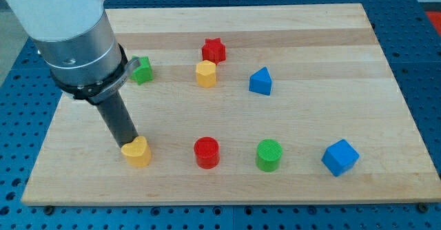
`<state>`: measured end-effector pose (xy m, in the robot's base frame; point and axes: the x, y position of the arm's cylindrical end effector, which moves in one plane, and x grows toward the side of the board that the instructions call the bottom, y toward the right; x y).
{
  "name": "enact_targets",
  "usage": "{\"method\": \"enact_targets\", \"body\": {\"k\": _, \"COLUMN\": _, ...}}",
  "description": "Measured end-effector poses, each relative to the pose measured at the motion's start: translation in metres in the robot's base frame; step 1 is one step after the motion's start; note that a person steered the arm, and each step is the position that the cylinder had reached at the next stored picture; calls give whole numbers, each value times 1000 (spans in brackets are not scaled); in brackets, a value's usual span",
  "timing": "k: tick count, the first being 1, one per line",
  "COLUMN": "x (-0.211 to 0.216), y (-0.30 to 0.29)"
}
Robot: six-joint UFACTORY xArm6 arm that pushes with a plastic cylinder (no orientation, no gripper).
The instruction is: Push green star a bit left then down
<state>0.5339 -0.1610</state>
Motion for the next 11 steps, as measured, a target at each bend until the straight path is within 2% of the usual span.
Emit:
{"method": "enact_targets", "body": {"k": 1, "x": -9, "y": 0}}
{"method": "enact_targets", "body": {"k": 4, "x": -165, "y": 29}}
{"method": "enact_targets", "body": {"k": 6, "x": -217, "y": 8}}
{"method": "enact_targets", "body": {"k": 7, "x": -222, "y": 3}}
{"method": "enact_targets", "body": {"k": 9, "x": -179, "y": -1}}
{"method": "enact_targets", "body": {"k": 11, "x": -179, "y": -22}}
